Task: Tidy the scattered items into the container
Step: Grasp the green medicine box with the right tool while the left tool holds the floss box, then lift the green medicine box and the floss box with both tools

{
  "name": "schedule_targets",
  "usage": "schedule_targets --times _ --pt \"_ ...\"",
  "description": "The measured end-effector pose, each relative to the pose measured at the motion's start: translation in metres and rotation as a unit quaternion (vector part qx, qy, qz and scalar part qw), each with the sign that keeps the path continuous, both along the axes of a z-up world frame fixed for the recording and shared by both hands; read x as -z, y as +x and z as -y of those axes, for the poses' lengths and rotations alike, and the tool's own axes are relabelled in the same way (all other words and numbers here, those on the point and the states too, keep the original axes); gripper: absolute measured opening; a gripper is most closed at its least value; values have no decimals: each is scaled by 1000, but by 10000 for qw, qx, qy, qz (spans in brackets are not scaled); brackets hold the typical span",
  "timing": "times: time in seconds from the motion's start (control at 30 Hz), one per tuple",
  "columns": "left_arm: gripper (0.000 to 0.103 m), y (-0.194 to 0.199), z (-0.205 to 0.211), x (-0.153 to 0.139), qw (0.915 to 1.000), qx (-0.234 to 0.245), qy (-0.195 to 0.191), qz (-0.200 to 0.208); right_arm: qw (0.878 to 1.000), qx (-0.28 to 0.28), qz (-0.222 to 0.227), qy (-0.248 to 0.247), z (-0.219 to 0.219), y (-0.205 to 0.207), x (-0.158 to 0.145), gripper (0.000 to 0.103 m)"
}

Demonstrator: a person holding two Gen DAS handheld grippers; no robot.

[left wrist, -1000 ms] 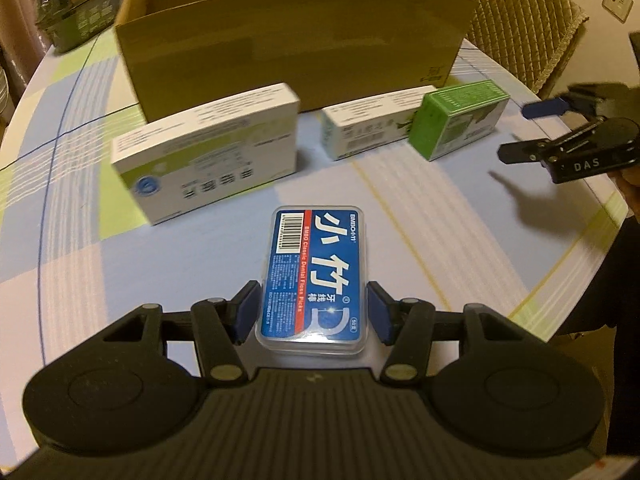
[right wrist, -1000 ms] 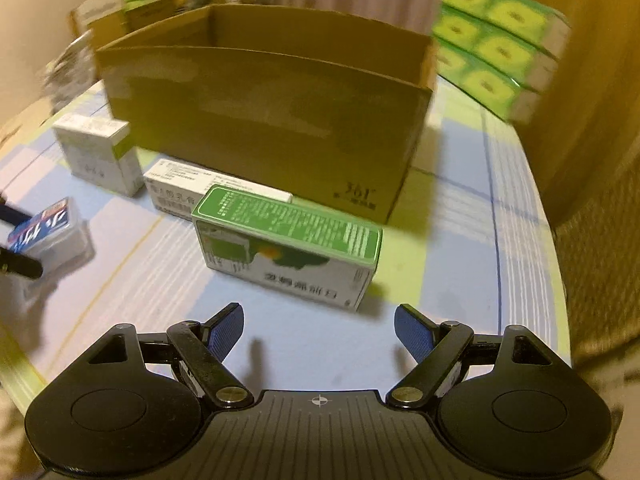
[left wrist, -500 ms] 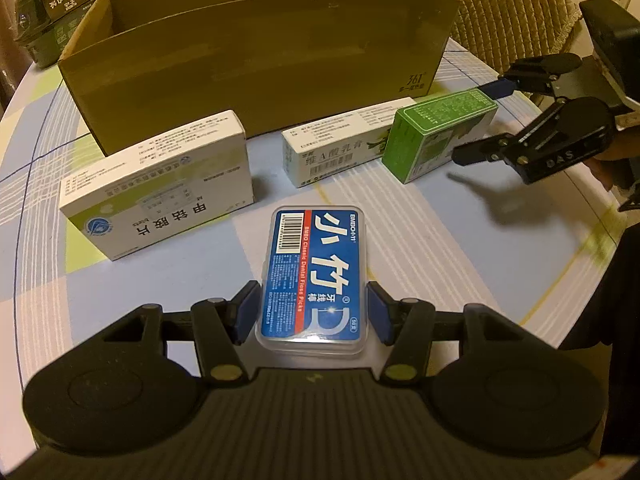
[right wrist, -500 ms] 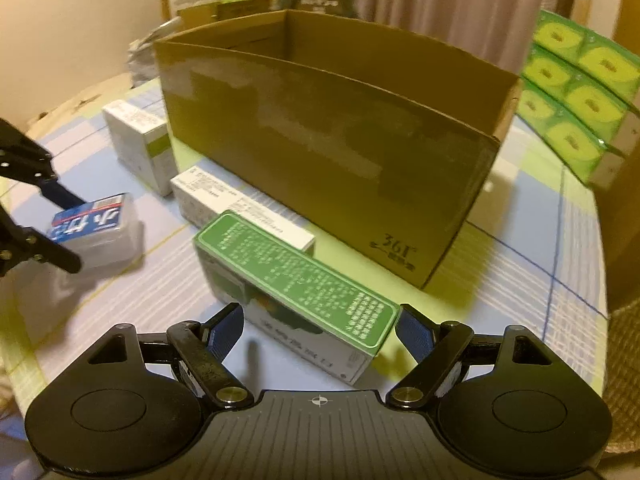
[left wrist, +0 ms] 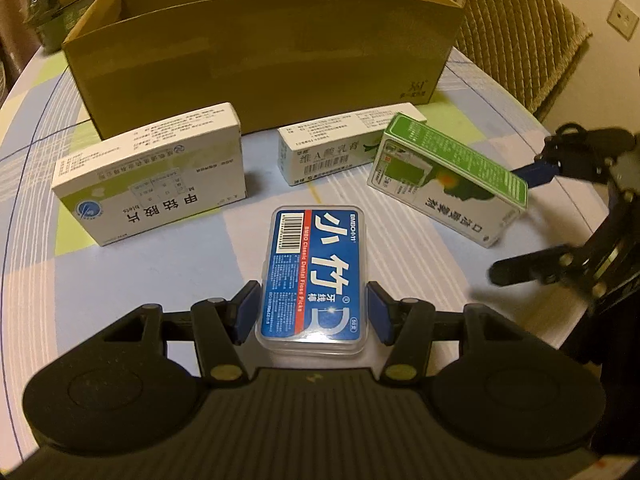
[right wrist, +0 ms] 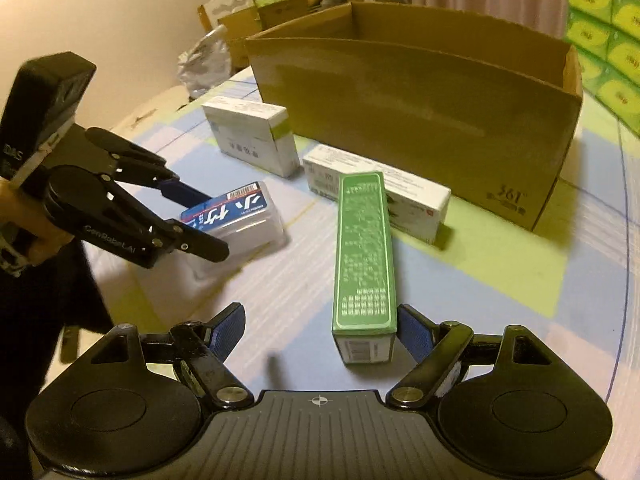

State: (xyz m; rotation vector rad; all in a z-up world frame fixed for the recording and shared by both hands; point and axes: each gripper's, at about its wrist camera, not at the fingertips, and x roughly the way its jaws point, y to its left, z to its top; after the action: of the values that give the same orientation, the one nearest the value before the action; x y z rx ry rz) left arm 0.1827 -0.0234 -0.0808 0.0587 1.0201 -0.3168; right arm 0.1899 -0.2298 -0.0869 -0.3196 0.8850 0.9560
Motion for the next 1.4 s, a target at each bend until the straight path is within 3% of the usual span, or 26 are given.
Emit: schedule_targets --times 0.13,0.23,0.57,1.0,1.4 --pt "52 0 -1 -1 10000 -80 35 20 9987 355 276 -259 -19 3 3 79" --pt "51 1 1 -1 9999 -98 101 37 9967 555 393 -453 -27 10 5 58" --pt "52 7 12 5 9992 71 393 22 9923 634 558 -910 -36 14 4 37" --pt "51 6 14 6 9992 72 404 -33 9903 747 639 -982 -42 9 6 28" --pt "51 -12 22 -2 9993 186 340 -3 9911 1203 270 -510 -29 -17 -10 27"
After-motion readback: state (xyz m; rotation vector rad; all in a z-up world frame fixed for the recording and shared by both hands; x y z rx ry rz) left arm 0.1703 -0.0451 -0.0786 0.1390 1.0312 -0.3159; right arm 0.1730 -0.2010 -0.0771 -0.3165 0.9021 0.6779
